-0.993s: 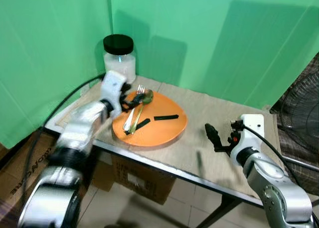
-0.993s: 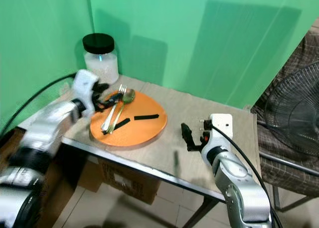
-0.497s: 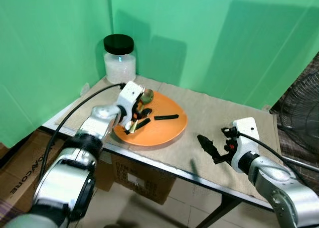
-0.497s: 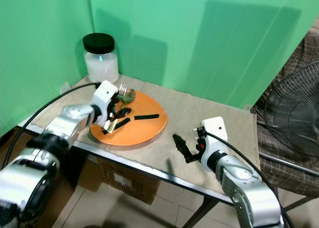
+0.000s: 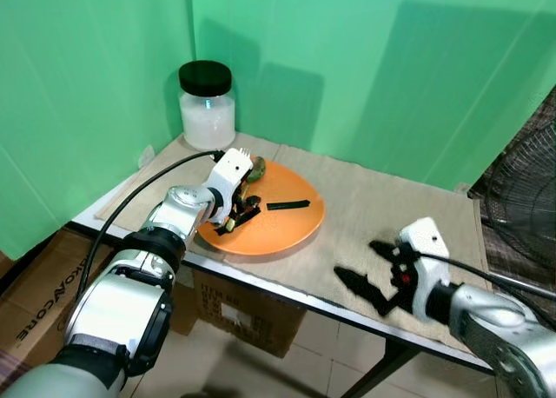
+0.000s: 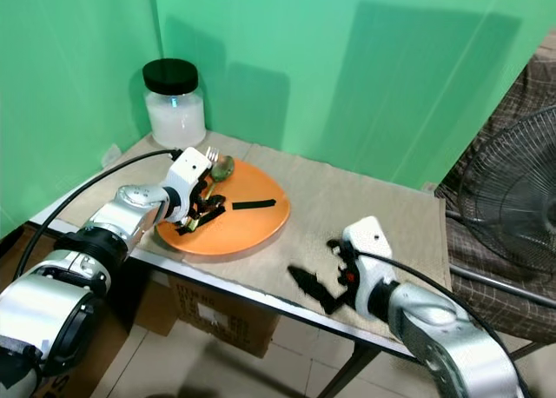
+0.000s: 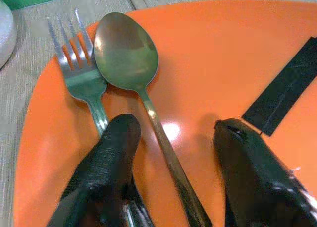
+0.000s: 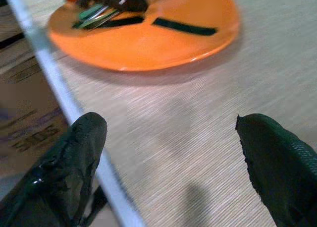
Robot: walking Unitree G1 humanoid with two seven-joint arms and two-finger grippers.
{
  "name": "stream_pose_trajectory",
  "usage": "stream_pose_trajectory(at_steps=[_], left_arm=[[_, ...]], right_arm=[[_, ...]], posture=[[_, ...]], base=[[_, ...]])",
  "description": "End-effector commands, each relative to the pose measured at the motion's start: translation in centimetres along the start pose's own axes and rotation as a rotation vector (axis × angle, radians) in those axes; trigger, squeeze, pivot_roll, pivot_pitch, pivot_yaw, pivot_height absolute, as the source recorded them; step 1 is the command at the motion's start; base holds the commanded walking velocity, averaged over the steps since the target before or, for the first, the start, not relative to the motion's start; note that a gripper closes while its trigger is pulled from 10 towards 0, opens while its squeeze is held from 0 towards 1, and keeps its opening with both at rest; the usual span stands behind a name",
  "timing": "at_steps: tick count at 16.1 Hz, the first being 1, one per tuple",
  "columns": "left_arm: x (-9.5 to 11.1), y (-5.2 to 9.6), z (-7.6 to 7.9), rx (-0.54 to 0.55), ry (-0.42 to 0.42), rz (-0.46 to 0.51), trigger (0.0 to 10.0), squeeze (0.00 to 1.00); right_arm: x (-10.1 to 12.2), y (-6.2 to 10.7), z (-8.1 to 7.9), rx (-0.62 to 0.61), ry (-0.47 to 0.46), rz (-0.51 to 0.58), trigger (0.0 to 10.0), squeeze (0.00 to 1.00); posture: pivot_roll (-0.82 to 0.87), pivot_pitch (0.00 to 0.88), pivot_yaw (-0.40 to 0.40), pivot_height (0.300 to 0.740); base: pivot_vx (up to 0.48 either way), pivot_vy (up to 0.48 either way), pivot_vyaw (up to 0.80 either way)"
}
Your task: Setting the table
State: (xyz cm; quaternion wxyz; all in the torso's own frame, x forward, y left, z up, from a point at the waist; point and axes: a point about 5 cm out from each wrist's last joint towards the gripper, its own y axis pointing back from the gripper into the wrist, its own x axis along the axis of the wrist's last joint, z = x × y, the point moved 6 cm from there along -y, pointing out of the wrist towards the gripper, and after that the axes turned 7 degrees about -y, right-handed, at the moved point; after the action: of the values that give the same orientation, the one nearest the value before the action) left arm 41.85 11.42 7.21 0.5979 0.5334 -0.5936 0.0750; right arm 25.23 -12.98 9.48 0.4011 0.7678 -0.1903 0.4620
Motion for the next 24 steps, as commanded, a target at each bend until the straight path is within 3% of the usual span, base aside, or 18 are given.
stream_pose_trajectory(at_steps=[1, 2, 3, 17, 24], left_arm=[[0.1, -0.1, 0.2, -0.006, -0.004, -0.012, 1.7, 0.0], [-0.1, -0.2, 0.2, -0.01, -0.009, -0.02, 0.5, 0.0], [-0.1, -0.2, 0.2, -0.01, -0.008, -0.023, 0.0, 0.0], [0.7, -0.3, 0.9, -0.056, -0.016, 0.013, 0.0, 0.0], [4.0, -0.3, 1.0, -0.069, 0.071, 0.16, 0.0, 0.0]], right_arm=[[0.3, 0.3, -0.6, 0.032, 0.018, -0.006, 10.0, 0.0], [0.1, 0.5, -0.7, 0.044, 0.025, -0.02, 10.0, 0.0], [-0.1, 0.6, -0.7, 0.05, 0.028, -0.028, 10.0, 0.0], [-0.3, 0.8, -1.2, 0.094, 0.033, -0.048, 10.0, 0.0], [-0.1, 0.8, -0.4, 0.057, 0.026, -0.029, 10.0, 0.0]], posture=[[-0.01, 0.0, -0.083, 0.74], [-0.01, 0.0, -0.083, 0.74], [0.0, 0.0, -0.082, 0.74], [0.0, 0.0, -0.08, 0.74], [0.0, 0.0, -0.076, 0.74]], base=[[0.0, 0.0, 0.0], [0.0, 0.0, 0.0], [0.0, 0.0, 0.0], [0.0, 0.0, 0.0], [0.0, 0.0, 0.0]])
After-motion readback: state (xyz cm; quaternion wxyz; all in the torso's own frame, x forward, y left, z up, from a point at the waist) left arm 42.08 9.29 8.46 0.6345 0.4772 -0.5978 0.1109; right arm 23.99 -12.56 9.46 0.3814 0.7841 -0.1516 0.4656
